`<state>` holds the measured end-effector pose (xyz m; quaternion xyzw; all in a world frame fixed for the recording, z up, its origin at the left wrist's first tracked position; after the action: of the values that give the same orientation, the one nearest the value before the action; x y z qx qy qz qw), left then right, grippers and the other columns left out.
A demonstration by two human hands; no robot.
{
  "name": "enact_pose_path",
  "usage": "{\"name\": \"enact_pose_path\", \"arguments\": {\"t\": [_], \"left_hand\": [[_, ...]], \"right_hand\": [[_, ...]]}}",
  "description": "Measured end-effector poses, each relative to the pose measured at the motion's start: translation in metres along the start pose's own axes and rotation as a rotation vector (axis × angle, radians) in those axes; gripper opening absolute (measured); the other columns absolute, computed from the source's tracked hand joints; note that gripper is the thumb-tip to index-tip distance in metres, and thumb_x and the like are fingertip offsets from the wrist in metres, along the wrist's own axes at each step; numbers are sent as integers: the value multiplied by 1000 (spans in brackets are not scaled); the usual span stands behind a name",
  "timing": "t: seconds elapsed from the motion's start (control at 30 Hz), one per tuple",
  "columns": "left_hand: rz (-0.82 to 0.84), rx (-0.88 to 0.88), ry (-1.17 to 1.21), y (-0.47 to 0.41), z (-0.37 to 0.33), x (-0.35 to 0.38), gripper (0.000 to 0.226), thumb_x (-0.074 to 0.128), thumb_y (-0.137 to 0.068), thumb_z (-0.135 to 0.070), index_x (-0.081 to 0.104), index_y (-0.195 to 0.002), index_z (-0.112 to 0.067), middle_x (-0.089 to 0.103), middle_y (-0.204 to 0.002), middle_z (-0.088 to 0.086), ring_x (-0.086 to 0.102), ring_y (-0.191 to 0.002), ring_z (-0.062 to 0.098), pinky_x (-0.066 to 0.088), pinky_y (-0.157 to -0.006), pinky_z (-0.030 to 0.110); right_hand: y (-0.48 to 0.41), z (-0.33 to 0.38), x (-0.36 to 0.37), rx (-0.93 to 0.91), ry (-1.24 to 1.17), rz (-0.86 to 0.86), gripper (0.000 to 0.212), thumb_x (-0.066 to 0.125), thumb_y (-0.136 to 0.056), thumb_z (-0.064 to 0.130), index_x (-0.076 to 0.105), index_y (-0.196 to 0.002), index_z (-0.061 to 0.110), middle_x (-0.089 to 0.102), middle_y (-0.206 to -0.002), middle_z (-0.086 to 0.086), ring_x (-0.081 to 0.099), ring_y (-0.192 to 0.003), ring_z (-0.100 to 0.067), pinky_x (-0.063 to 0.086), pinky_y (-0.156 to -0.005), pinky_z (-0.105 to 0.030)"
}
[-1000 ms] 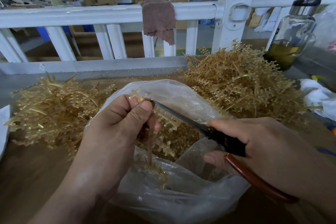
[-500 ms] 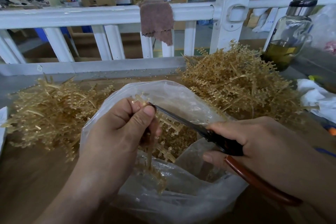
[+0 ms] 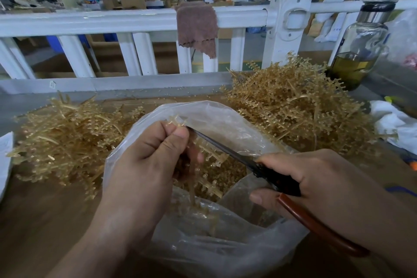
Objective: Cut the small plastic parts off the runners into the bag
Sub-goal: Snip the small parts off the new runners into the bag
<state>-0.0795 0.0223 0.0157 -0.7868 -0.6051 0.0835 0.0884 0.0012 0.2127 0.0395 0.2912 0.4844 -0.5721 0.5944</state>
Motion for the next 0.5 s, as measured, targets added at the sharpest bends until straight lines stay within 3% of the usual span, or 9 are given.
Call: {"name": "enact_pose_path", "arguments": {"t": [0.1,0.27,0.5], "left_hand": [[24,8,107,0,-3,2,29,62,-95,-35,67,-76,-14,64,-72,10,59,-65,20,50,-57,23],[14,7,203,-1,-6,2,19,74,-84,-21,65,-67,-20,62,-68,9,57,-59,19,49,-52,24],[50,36,195,-1,-6,5,17,69,-85,-18,63,-69,-18,60,-66,9,57,-58,18,49,-54,23]], "right_hand": [[1,-1,0,12,-20,-16,50,49,-81,74,63,-90,26,59,-67,8,57,-63,-7,41,-59,-23],[2,-2,-1,44,-43,-15,51,44,-78,79,60,-91,33,60,-70,11,59,-66,-7,43,-63,-23],[3,-1,-1,50,-48,-6,56,42,-75,81,61,-99,34,64,-75,10,60,-71,-5,44,-72,-25]]}}
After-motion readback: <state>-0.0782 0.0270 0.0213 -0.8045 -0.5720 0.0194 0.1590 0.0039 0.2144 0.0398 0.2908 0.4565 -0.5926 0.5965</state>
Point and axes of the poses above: each hand's wrist, its own y-axis away from the middle knuckle, its own x-axis out of the palm, z = x × y, the point moved 7 cm from there along -y, towards the middle knuckle
